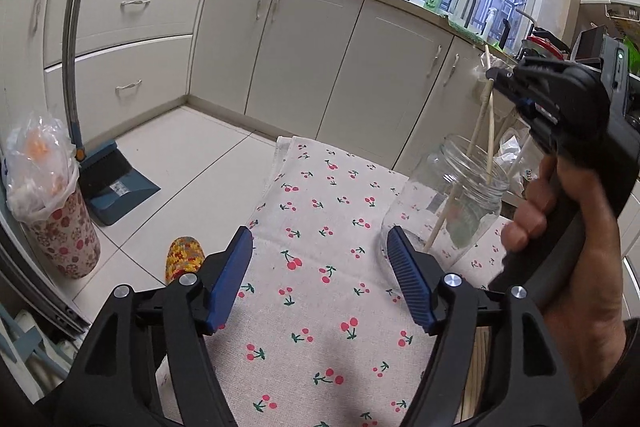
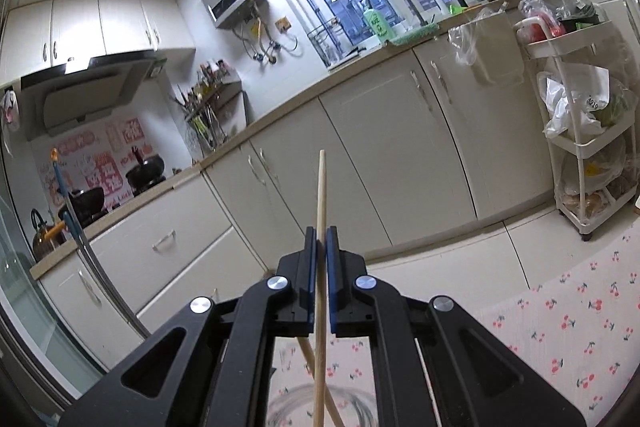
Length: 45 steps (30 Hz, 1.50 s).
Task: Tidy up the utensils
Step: 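Lower the left gripper's stick into the glass jar and open it, then lower the right gripper's stick into the glass jar and release it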
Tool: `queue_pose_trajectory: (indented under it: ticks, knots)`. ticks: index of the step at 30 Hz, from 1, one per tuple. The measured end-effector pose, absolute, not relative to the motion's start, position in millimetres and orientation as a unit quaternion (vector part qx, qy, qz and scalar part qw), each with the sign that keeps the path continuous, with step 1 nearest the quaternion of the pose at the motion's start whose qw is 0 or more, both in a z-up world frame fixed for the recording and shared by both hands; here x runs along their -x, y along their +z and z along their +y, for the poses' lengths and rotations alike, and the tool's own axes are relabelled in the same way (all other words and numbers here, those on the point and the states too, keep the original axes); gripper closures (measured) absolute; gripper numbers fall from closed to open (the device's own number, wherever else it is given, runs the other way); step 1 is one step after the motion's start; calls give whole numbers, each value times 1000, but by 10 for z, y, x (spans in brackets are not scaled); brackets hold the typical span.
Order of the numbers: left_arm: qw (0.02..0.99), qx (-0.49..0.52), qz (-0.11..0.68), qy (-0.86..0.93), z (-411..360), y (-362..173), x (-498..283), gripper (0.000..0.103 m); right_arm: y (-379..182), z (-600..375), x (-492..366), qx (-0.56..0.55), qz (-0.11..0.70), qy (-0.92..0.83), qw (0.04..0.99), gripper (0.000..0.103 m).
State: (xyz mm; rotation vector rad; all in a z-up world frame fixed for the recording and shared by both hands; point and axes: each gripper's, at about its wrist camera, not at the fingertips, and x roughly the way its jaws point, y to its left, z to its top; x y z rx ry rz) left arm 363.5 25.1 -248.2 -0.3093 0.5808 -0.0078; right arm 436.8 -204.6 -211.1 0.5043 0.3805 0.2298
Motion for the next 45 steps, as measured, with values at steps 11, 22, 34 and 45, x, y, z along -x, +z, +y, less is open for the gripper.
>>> queue_pose_trajectory:
  ticks: [11, 22, 34, 45]
  knots:
    - [944, 161, 287, 1, 275, -2491, -3652, 32, -2203, -2019, -3984, -216, 224, 129, 942, 97]
    - [942, 165, 293, 5, 276, -2488, -3674, 31, -2212, -2300, -3476, -218, 288, 137, 922, 73]
    - [923, 77, 368, -88, -361, -2427, -3584, 31, -2873, -2703, -2676, -172, 466, 107, 861, 83]
    - [904, 10, 411, -114, -811, -2577, -3526, 31, -3029, -2500, -2678, -120, 494, 115, 853, 83]
